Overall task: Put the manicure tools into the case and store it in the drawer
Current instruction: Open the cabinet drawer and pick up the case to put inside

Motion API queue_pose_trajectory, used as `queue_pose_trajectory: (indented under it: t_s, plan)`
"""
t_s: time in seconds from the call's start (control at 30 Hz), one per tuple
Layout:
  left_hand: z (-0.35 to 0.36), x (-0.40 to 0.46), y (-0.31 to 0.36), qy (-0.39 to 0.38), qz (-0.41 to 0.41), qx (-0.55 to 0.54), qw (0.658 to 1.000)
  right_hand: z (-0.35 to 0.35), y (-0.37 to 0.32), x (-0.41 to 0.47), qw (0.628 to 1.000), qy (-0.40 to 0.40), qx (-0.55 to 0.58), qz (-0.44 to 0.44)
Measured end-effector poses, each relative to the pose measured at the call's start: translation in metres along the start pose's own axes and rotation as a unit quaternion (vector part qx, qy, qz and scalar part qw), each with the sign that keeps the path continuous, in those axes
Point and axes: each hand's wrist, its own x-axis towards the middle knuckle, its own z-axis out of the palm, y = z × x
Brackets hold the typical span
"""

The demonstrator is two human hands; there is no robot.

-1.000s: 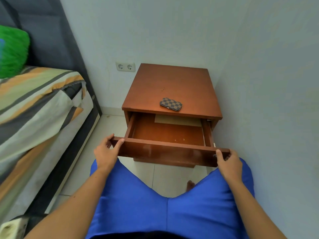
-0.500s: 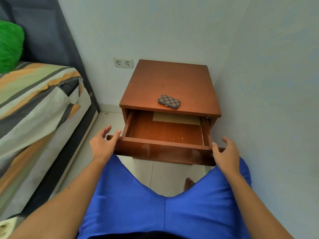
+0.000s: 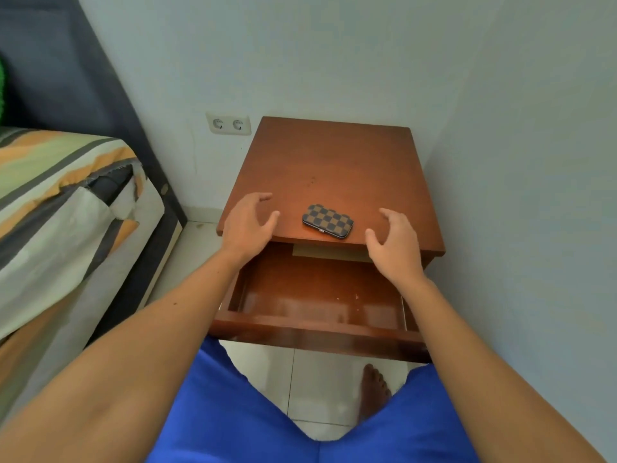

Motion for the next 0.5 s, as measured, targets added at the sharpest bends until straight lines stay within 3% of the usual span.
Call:
queue_pose_trajectory:
  t_s: [0.13,0.3,0.4,0.5]
  plan:
    - [0.024,0.033,0.005,-0.072,-0.006,0.037,0.997,0.018,-0.012,0.035,0.995,-0.079,-0.035,-0.051]
    - [0.054,0.061,-0.008,-0.161,0.023,0.149,0.975,0.04,-0.017,0.06,0.962,-0.21,-0.131,-0.112]
    - [0.064,0.062,-0.022,-0.183,0.057,0.236,0.952,0.045,-0.019,0.07,0.953,-0.235,-0.16,-0.104]
    - [0.066,0.061,-0.026,-0.19,0.065,0.254,0.946,0.046,-0.024,0.074,0.946,-0.254,-0.181,-0.086]
